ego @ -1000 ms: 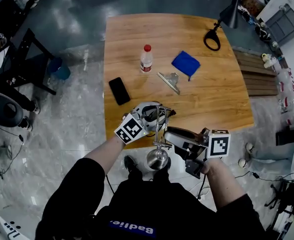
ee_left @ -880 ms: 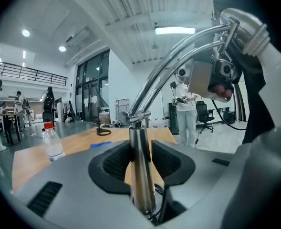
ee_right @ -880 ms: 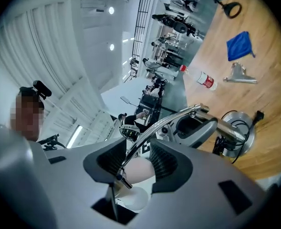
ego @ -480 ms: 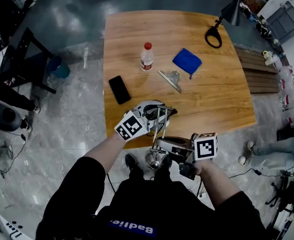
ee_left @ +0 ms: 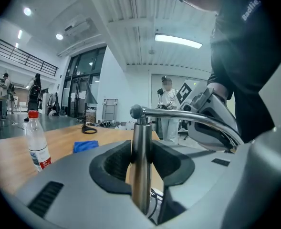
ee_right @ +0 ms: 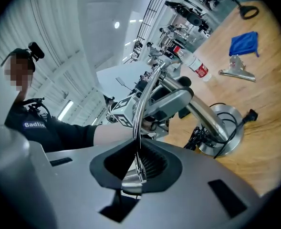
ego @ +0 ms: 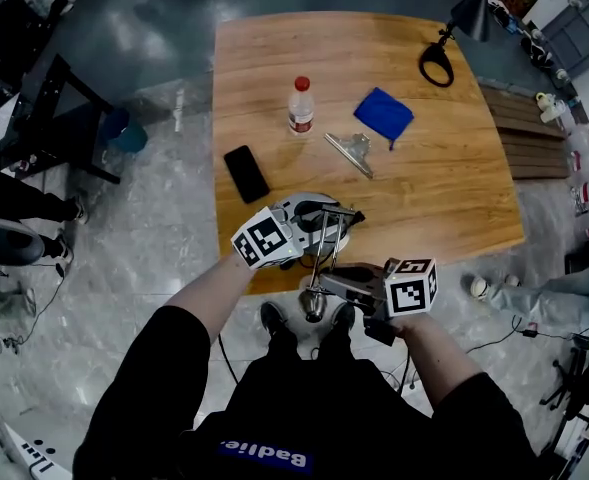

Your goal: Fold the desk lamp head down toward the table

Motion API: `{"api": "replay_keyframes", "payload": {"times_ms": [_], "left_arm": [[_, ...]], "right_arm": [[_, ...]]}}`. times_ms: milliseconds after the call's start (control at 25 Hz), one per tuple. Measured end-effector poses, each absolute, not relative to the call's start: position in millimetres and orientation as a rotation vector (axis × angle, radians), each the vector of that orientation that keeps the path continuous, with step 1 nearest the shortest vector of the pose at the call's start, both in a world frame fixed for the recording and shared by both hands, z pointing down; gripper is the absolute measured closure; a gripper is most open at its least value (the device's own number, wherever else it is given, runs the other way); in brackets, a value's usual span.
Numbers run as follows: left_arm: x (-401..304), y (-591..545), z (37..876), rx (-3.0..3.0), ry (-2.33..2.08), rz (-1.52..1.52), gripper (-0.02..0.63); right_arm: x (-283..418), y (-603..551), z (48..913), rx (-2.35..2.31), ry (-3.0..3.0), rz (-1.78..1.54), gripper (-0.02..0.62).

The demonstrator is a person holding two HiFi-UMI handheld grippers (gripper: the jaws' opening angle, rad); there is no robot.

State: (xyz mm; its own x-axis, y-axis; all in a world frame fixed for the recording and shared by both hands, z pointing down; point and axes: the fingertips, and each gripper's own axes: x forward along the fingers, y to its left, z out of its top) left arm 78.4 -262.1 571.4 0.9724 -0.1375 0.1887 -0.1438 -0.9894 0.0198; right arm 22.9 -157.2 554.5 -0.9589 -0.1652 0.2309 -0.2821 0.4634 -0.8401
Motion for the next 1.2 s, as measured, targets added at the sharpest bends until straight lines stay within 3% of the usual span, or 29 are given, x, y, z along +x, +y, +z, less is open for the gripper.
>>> {"api": "replay_keyframes", "payload": {"times_ms": [440, 720, 1200], "left_arm": [[78, -263, 573, 3.046, -0.155, 0.258, 0.465], [79, -265, 575, 3.027, -0.185, 0.252, 0.465], [64, -262, 570, 3.151, -0.085, 0.513, 0.452]], "right_arm": [[25, -173, 592, 0.401, -2.597, 1.382, 0.535], [28, -179, 603, 0.457, -2.588, 1.441, 0.485], [30, -173, 580, 0.462, -2.682, 1.332, 0.462]]}}
